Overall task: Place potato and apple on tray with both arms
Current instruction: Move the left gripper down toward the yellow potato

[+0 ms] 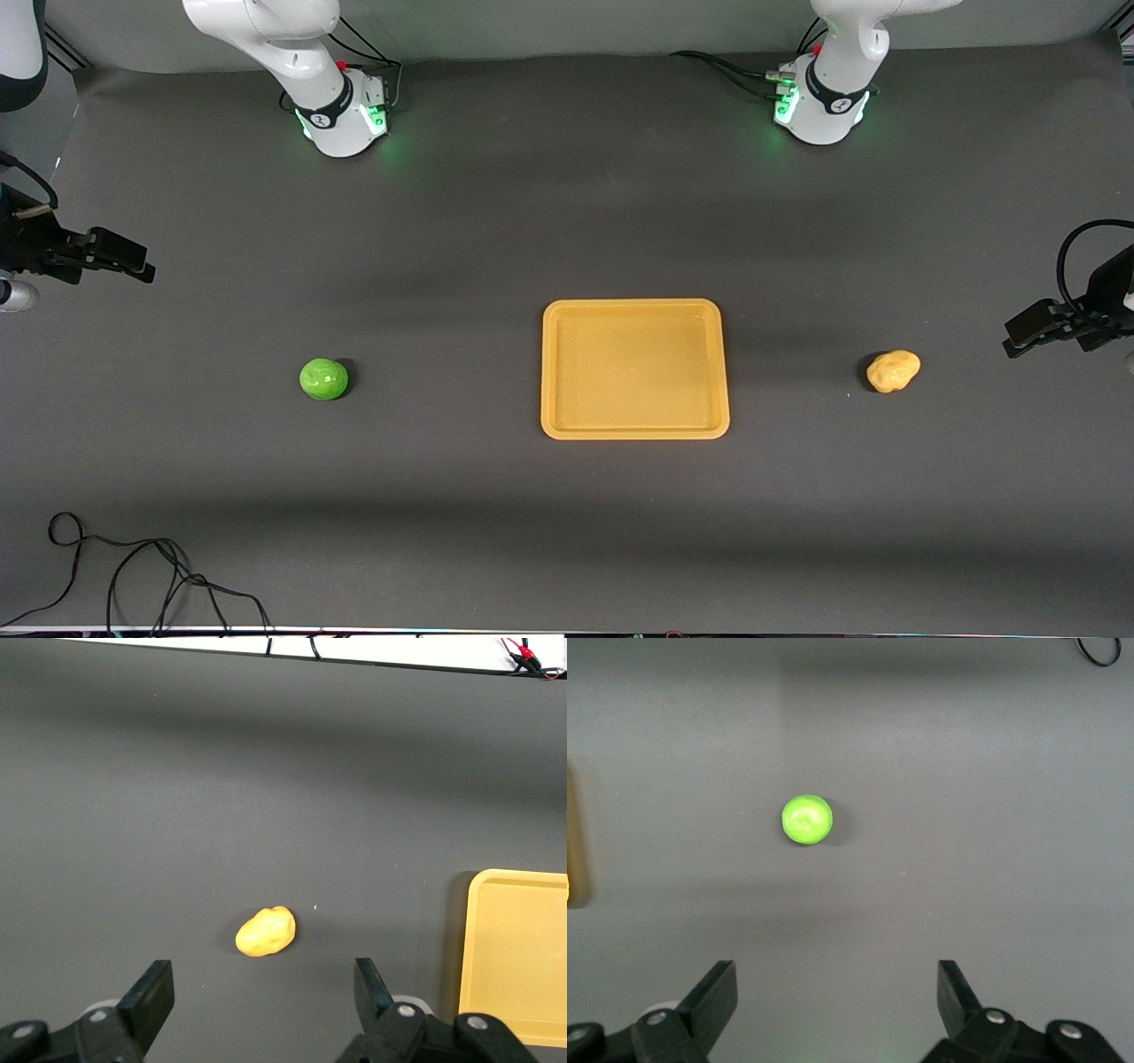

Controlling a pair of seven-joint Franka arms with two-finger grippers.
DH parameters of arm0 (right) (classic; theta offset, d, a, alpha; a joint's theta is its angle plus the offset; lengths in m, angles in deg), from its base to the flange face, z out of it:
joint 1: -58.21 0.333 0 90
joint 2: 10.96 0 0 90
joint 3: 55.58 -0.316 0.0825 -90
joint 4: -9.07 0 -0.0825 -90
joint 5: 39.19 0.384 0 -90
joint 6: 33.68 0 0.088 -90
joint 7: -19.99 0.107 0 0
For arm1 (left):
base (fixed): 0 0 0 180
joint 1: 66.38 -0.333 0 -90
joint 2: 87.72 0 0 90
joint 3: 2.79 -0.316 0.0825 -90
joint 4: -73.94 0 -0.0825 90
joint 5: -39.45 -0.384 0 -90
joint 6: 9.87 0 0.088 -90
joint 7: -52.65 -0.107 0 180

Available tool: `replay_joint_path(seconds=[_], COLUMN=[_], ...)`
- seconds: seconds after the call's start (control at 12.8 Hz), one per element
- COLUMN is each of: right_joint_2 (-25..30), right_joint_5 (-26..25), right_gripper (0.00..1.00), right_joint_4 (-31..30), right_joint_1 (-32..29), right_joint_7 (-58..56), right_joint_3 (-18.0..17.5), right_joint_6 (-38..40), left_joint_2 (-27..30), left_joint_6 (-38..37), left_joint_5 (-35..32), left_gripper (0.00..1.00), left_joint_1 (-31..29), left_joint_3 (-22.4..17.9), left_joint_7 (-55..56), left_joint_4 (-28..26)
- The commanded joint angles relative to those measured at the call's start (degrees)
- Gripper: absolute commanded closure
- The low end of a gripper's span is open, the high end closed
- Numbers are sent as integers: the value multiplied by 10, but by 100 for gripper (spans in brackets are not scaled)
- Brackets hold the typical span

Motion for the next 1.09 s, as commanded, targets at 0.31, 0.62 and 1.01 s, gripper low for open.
replay_joint_path(seconds=[0.31, 0.62, 1.01], right_joint_2=[-6, -6, -9], right_joint_5=[-1, -1, -1], right_gripper=[0, 0, 0], right_joint_4=[24, 23, 22], right_joint_1=[-3, -3, -3], right_joint_7=[-8, -7, -8], right_joint_3=[-3, -4, -4], right_joint_6=[12, 12, 11], left_joint_2=[6, 6, -7], left_joint_6=[6, 41, 127], left_joint_5=[6, 6, 6], left_gripper=[9, 9, 9], left_joint_1=[-2, -2, -3], left_joint_3=[1, 1, 1], left_joint_7=[-1, -2, -7], left_joint_4=[-8, -36, -88])
